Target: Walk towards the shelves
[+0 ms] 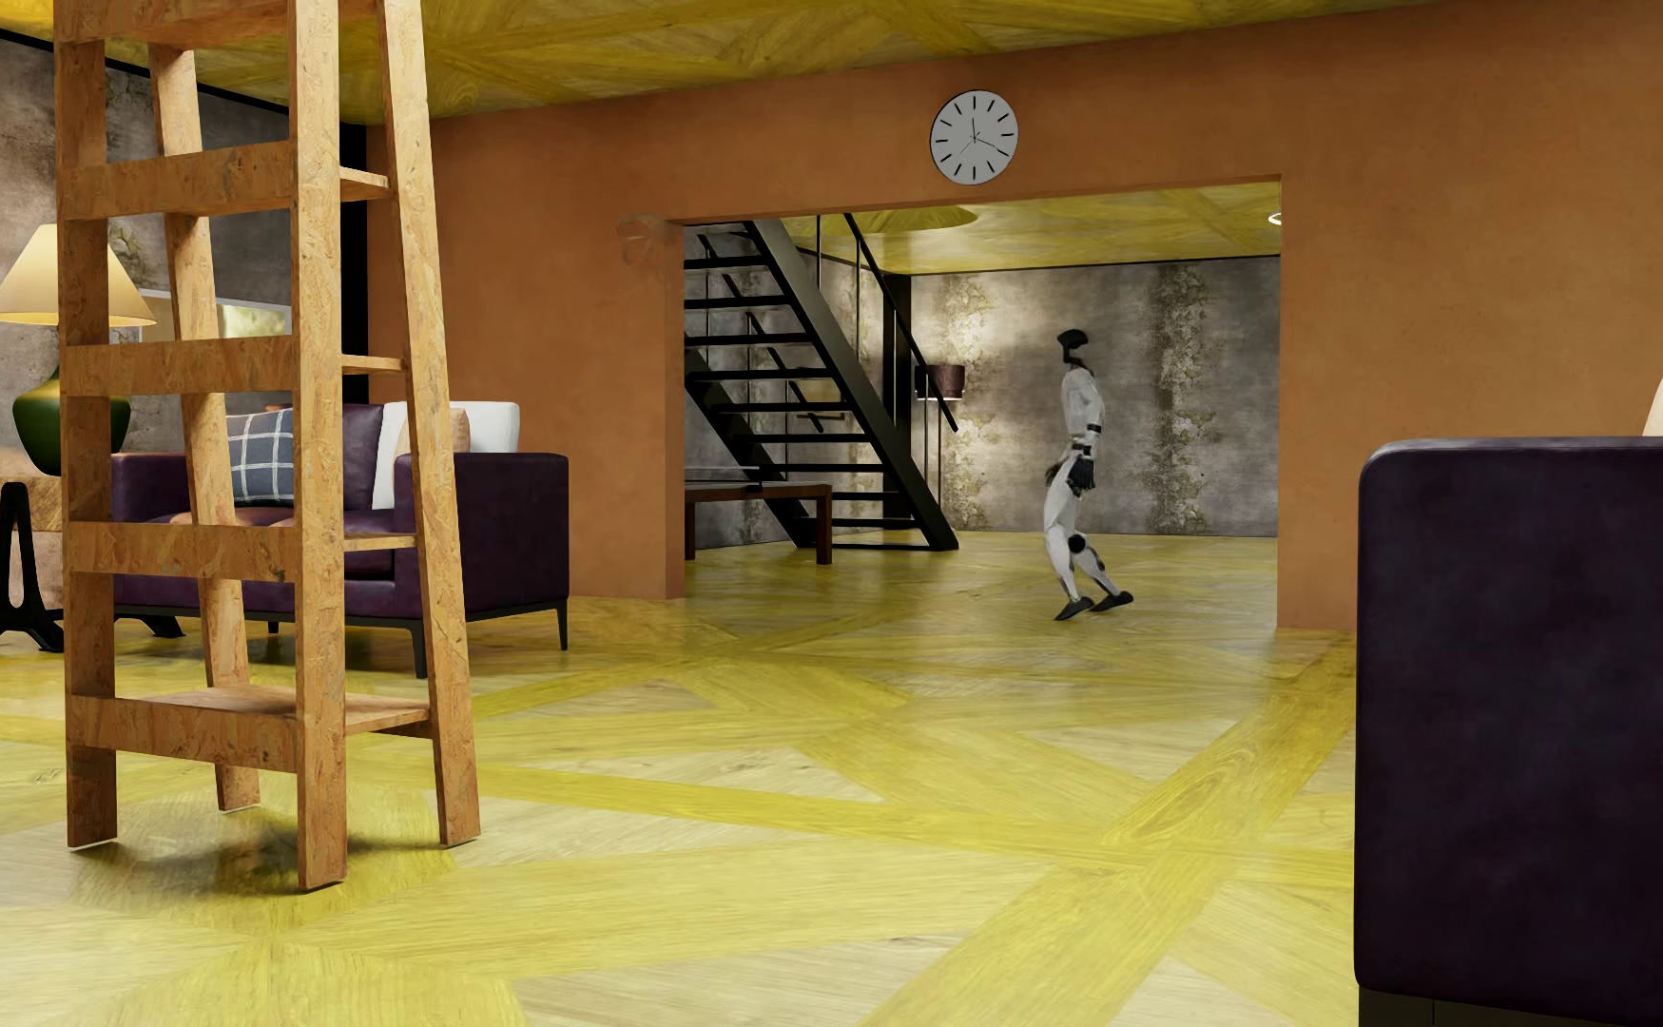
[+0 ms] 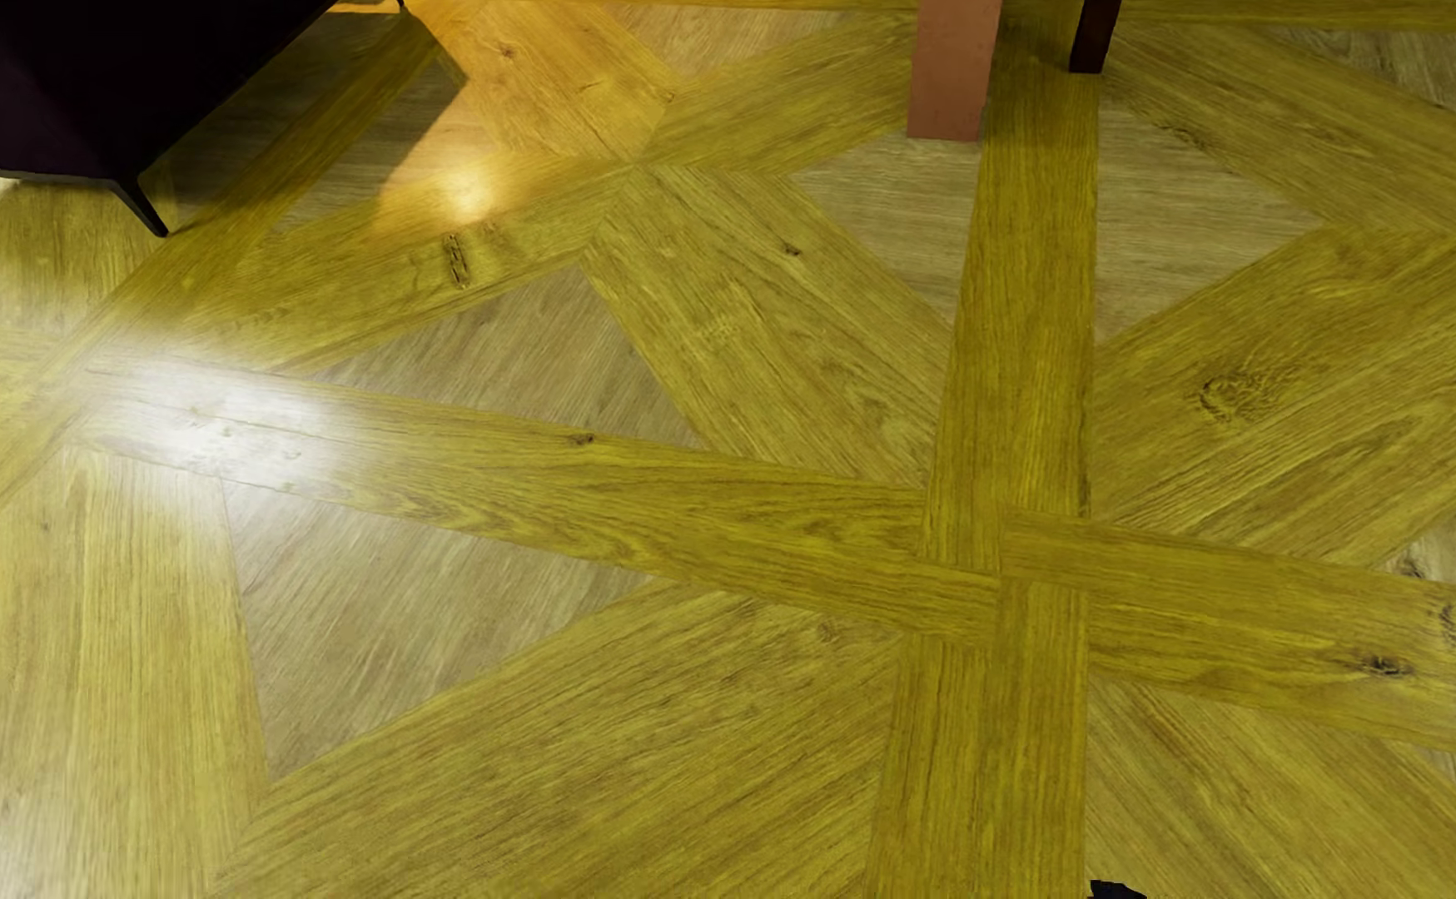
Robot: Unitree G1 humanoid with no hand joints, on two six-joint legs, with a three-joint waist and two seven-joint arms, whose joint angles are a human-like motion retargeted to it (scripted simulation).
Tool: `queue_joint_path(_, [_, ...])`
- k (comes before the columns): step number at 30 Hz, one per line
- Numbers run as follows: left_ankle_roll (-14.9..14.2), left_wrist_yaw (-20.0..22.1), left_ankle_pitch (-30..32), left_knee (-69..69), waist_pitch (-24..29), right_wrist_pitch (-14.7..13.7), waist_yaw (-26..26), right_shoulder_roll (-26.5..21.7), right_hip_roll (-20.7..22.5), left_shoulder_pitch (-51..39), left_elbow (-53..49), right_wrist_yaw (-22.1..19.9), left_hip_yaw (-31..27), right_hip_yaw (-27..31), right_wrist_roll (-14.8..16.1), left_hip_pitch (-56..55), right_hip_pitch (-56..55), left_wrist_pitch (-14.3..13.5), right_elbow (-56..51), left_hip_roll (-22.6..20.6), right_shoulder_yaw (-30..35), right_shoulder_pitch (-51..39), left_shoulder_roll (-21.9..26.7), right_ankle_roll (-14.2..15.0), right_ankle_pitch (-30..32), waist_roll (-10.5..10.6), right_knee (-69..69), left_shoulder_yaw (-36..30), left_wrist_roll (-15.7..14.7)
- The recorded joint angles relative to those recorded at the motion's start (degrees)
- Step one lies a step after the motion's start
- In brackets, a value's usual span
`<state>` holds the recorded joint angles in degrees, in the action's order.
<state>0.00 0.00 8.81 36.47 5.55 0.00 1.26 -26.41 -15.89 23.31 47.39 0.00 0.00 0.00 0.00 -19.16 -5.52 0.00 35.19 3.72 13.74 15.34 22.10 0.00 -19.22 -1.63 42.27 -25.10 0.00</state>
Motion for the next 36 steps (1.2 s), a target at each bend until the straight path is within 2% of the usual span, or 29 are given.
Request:
queue_joint_path(2, [0.0,0.0,-4.89,-0.27,0.65,0.0,0.09,-0.17,-1.21,1.11,0.86,0.0,0.0,0.0,0.0,-0.57,0.09,0.0,-3.95,0.41,1.59,-0.72,-0.64,0.0,-0.8,-0.42,1.24,-2.45,0.0])
queue_joint_path(4, [0.0,0.0,-4.78,2.21,0.32,0.0,0.57,0.54,-1.0,1.65,1.65,0.0,0.0,0.0,0.0,-3.7,1.8,0.0,-7.18,2.07,1.65,0.07,-1.44,0.0,-0.83,-0.69,0.55,-4.25,0.0])
queue_joint_path(8, [0.0,0.0,7.91,10.0,-0.41,0.0,4.65,2.05,0.55,3.31,1.64,0.0,0.0,0.0,0.0,-8.6,11.37,0.0,-7.85,4.24,1.46,3.21,-2.62,0.0,2.34,-1.5,-4.46,-4.4,0.0])
queue_joint_path(10, [0.0,0.0,9.33,12.98,-0.97,0.0,7.19,2.23,-0.46,3.6,2.12,0.0,0.0,0.0,0.0,-10.45,13.42,0.0,-5.19,2.51,1.74,4.44,-2.96,0.0,4.53,-1.64,-2.69,-3.43,0.0])
queue_joint_path(11, [0.0,0.0,8.01,14.93,-0.83,0.0,7.4,2.56,-2.19,3.06,2.51,0.0,0.0,0.0,0.0,-10.95,13.08,0.0,-3.02,0.58,1.63,4.76,-3.01,0.0,6.1,-2.01,0.91,-3.74,0.0])
queue_joint_path(13, [0.0,0.0,1.09,15.8,-0.43,0.0,5.18,3.54,-3.42,0.81,2.89,0.0,0.0,0.0,0.0,-8.53,8.61,0.0,2.58,-3.31,1.2,5.88,-2.38,0.0,7.61,-2.03,12.15,-3.43,0.0])
queue_joint_path(15, [0.0,0.0,-6.24,12.58,0.14,0.0,-0.61,4.25,0.17,-2.41,1.86,0.0,0.0,0.0,0.0,-3.46,1.67,0.0,7.53,-7.9,2.03,7.71,-1.29,0.0,5.7,-2.02,23.78,-0.36,0.0])
queue_joint_path(17, [0.0,0.0,-14.89,4.41,0.27,0.0,-5.86,4.54,5.06,-6.63,-1.53,0.0,0.0,0.0,0.0,5.0,-8.15,0.0,10.64,-12.69,4.79,10.3,0.02,0.0,4.03,-2.29,27.94,2.69,0.0])
queue_joint_path(19, [0.0,0.0,-23.97,-6.11,0.57,0.0,-10.59,4.33,9.25,-9.67,-7.41,0.0,0.0,0.0,0.0,17.39,-17.5,0.0,12.25,-15.55,8.03,12.81,1.73,0.0,4.0,-2.27,22.54,4.47,0.0])
queue_joint_path(20, [0.0,0.0,-28.03,-10.19,0.17,0.0,-13.94,4.19,10.63,-11.01,-9.7,0.0,0.0,0.0,0.0,22.89,-22.16,0.0,13.02,-15.38,8.91,14.03,2.35,0.0,4.55,-1.96,18.35,5.17,0.0])
queue_joint_path(24, [0.0,0.0,-36.92,-15.14,0.14,0.0,-23.0,2.22,8.96,-17.72,-18.26,0.0,0.0,0.0,0.0,39.45,-34.74,0.0,18.0,-12.36,11.02,14.45,4.91,0.0,9.62,-0.23,-3.27,4.23,0.0])
queue_joint_path(26, [0.0,0.0,-32.69,-14.58,-0.48,0.0,-27.1,1.25,7.99,-19.39,-17.64,0.0,0.0,0.0,0.0,44.03,-36.8,0.0,19.97,-9.12,11.44,13.74,5.4,0.0,7.29,0.3,-6.02,1.02,0.0])
queue_joint_path(28, [0.0,0.0,-18.38,-6.5,-1.0,0.0,-29.19,0.78,9.21,-18.25,-12.82,0.0,0.0,0.0,0.0,43.9,-37.8,0.0,22.49,-5.45,11.91,12.45,3.75,0.0,6.69,2.55,3.32,-2.72,0.0])
queue_joint_path(29, [0.0,0.0,-8.89,1.93,-0.77,0.0,-28.34,1.08,10.18,-17.23,-9.66,0.0,0.0,0.0,0.0,41.1,-37.69,0.0,23.95,-3.92,12.58,11.27,2.61,0.0,6.18,3.58,9.66,-5.16,0.0])
queue_joint_path(30, [0.0,0.0,-0.19,12.95,0.96,0.0,-25.96,2.08,12.09,-15.78,-7.82,0.0,0.0,0.0,0.0,37.74,-34.06,0.0,24.33,-3.07,12.44,9.69,2.54,0.0,3.41,3.39,14.07,-7.48,0.0])
queue_joint_path(31, [0.0,0.0,3.29,25.0,2.05,0.0,-22.3,3.36,14.15,-14.31,-6.46,0.0,0.0,0.0,0.0,32.53,-28.94,0.0,23.28,-2.94,11.84,8.14,2.59,0.0,0.48,2.62,14.76,-9.49,0.0])
queue_joint_path(32, [0.0,0.0,-0.18,36.89,2.46,0.0,-17.31,4.53,15.91,-13.02,-5.0,0.0,0.0,0.0,0.0,26.55,-23.42,0.0,22.12,-3.12,12.66,6.17,2.25,0.0,-1.19,1.98,13.26,-11.33,0.0])
queue_joint_path(34, [0.0,0.0,-3.6,40.15,1.44,0.0,-9.02,5.32,16.37,-7.02,-1.35,0.0,0.0,0.0,0.0,12.83,-10.3,0.0,12.5,-5.96,8.78,4.87,0.45,0.0,-0.21,-0.08,4.69,-11.79,0.0])
queue_joint_path(35, [0.0,0.0,-2.04,34.75,1.23,0.0,-4.89,5.47,16.1,-3.88,0.13,0.0,0.0,0.0,0.0,6.98,-2.95,0.0,7.39,-7.18,6.89,4.16,-0.28,0.0,0.82,-0.9,-0.48,-10.67,0.0])
queue_joint_path(36, [0.0,0.0,1.57,24.73,1.23,0.0,-0.75,5.02,15.71,-1.37,0.94,0.0,0.0,0.0,0.0,2.71,4.17,0.0,2.68,-7.91,5.77,2.93,0.11,0.0,1.83,-1.32,-5.26,-12.49,0.0])
